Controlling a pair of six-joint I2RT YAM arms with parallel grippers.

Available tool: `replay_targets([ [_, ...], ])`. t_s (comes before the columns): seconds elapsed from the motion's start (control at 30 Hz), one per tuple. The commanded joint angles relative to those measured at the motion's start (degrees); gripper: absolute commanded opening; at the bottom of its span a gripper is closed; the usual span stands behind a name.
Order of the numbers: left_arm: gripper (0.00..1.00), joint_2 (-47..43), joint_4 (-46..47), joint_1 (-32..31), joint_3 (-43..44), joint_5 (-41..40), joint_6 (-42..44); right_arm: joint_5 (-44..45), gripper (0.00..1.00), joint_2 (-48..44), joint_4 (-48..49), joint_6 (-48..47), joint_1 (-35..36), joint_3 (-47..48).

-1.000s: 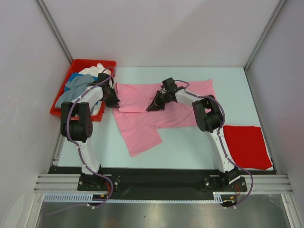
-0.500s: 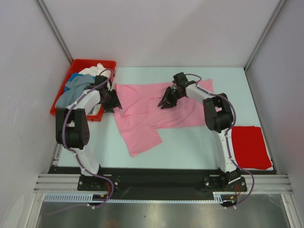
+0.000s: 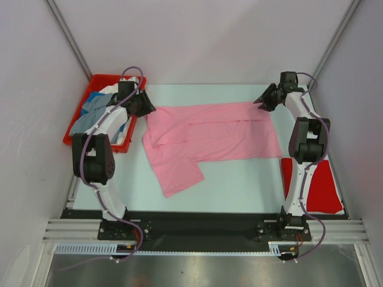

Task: Fold and stack the t-shirts
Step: Fold the tshirt

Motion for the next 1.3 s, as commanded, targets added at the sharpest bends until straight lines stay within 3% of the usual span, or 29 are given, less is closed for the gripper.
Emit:
replay_targets([
  [0.0,0.40,2.94,12.72,-1.81,1.08,-0.21,-0.54,0.84,0.43,2.79,-0.48,-3.76,-0.74,5.08],
  [0.17,0.44,8.82,19.77,-3.39,3.52,-5.31,-2.56,0.05,0.45,5.08,3.47,-2.18,-4.88,6.93],
  [0.27,0.44,14.01,17.86,-3.39,8.34,-7.24,-3.26,-0.57,0.59,8.31,3.31,-3.93,-6.46,10.08],
  [0.4,0.43,17.44,16.00,-3.13,10.82,-9.80,-6.42,-2.24,0.56,13.51,1.54,-7.09,-7.25,18.25],
  [0.73,0.43,19.03,12.58,-3.13,10.65,-10.06,-11.00,-8.92,0.53,18.35,9.98,-7.37,-7.25,18.80],
  [1.03,0.40,20.44,9.41,-2.16,11.53,-10.33,-13.37,-7.95,0.44,22.29,12.44,-5.87,-7.61,22.66],
  [1.13,0.40,20.52,9.06,-2.16,11.53,-10.41,-13.29,-9.01,0.37,24.06,12.27,-4.82,-7.61,25.47],
  [1.27,0.40,20.96,8.44,-2.16,11.79,-10.50,-13.46,-10.32,0.19,24.94,15.85,-2.72,-7.78,25.13],
])
